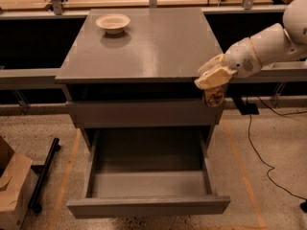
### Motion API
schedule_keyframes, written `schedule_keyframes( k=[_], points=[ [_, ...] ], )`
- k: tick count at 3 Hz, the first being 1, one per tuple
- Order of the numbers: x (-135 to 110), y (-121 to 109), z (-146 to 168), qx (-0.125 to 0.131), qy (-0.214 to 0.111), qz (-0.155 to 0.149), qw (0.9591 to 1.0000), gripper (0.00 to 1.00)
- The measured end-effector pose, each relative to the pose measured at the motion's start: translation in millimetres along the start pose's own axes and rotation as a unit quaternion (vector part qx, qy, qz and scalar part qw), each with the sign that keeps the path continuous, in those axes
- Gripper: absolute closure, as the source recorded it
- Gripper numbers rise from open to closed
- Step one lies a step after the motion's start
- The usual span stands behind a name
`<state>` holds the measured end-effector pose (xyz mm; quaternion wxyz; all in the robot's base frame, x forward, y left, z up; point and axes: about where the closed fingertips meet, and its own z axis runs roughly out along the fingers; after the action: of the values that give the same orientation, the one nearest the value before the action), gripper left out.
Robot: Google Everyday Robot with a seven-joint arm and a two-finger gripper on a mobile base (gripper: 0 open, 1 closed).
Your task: Pick orange can from middle drawer and place on counter
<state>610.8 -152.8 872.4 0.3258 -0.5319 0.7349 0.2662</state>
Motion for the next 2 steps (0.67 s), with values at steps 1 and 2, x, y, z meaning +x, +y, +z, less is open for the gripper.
schedule_keyframes(
  k=[1, 2],
  points=[
    [-56.8, -4.7, -35.5, 0.029, 0.008, -0.035, 0.9989, 1.0],
    [-110.7, -9.2, -60.5, 0.041, -0.004, -0.057, 0.9976, 1.0]
  ],
)
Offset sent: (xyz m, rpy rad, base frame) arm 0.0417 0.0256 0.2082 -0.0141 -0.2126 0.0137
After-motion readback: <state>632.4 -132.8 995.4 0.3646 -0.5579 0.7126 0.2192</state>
